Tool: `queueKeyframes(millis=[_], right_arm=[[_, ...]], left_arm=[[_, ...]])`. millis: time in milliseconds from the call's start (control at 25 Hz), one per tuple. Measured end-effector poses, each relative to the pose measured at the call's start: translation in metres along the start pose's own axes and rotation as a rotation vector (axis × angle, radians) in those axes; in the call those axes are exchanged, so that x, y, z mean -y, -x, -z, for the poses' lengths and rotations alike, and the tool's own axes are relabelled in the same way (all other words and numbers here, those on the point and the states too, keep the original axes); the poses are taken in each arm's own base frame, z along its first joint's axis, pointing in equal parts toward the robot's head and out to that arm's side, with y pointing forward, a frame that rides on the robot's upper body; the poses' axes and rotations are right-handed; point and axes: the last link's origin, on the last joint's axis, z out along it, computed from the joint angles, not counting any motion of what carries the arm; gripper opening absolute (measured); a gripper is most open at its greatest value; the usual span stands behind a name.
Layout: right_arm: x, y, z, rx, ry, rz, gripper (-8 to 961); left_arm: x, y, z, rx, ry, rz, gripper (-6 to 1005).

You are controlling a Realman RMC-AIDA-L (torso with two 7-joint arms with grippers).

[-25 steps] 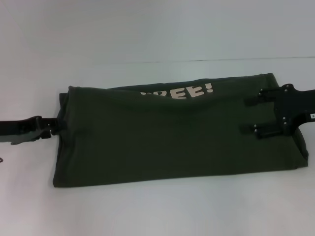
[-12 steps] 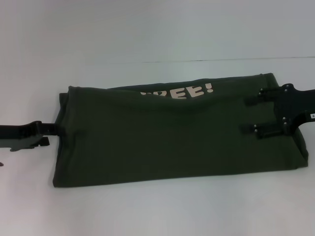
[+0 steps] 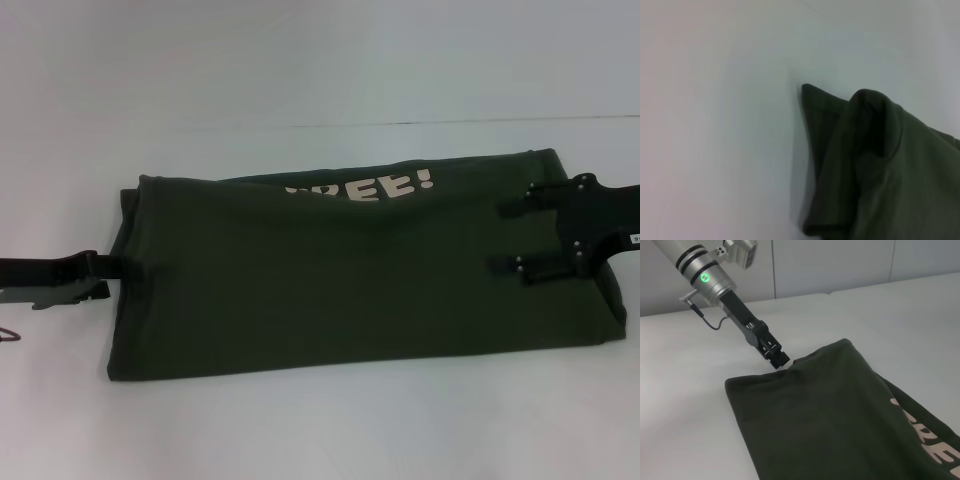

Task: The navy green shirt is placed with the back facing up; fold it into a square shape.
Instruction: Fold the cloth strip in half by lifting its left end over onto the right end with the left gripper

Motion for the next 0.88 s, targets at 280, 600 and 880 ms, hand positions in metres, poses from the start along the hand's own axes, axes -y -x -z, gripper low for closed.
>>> queueKeyframes(millis=[280, 600, 880], right_arm=[[0.0, -0.0008, -0.0004, 0.0, -0.002, -0.004, 826], [0.001, -0.0017, -0.0006, -0.002, -0.01, -0.004, 826], [0.0014, -0.0014, -0.0008, -0.002, -0.012, -0.003, 826]], left_arm=[[-0.0042, -0.001, -0.0033, 0.007, 0.004, -0.012, 652], [-0.0048, 0.0011, -0.0071, 0.014, -0.002, -0.019, 650], [-0.0048, 0.0005, -0.008, 0.011, -0.009, -0.031, 647]])
